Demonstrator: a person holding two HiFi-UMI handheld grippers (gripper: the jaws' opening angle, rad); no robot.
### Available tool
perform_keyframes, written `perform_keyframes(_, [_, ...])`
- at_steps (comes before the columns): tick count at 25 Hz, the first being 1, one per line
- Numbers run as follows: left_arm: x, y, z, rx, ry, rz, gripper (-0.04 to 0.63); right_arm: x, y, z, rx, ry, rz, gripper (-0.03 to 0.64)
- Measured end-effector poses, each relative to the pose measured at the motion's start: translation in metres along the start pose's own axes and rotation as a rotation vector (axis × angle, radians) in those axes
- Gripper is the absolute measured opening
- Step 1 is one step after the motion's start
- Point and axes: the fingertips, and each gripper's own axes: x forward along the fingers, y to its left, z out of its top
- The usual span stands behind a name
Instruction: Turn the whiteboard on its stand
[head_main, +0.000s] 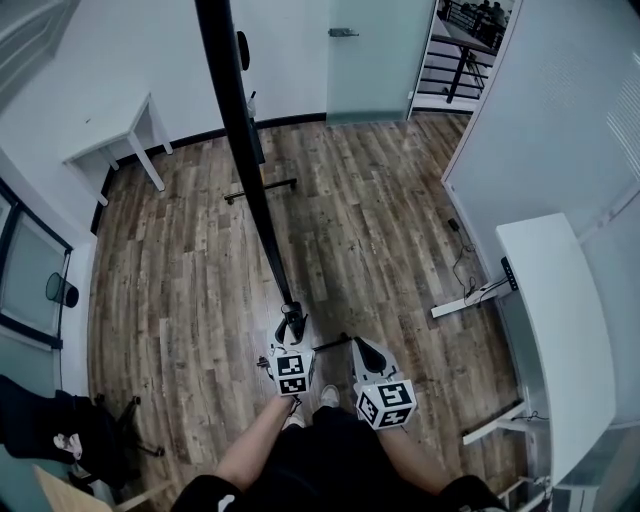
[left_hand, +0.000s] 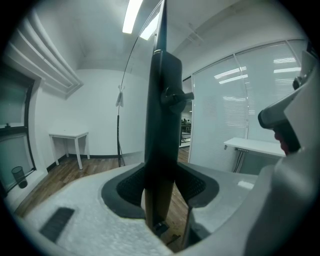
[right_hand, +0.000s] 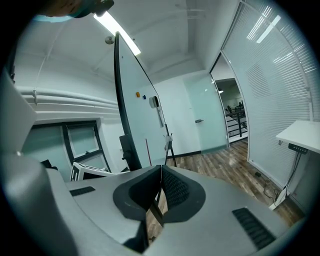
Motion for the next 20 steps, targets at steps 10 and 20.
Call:
perform_keyframes(10, [-0.012, -0.012, -0.002, 0.010, 0.014, -0.011, 0.192, -0.007, -0.001, -0.004, 0.009, 0.001, -0.013, 0.014])
perform_keyframes(20, [-0.013, -0.020, -0.006, 0.005, 0.009, 0.005, 0.195, -0.009, 0.001, -0.013, 0.007, 0.015, 0.004, 0.014])
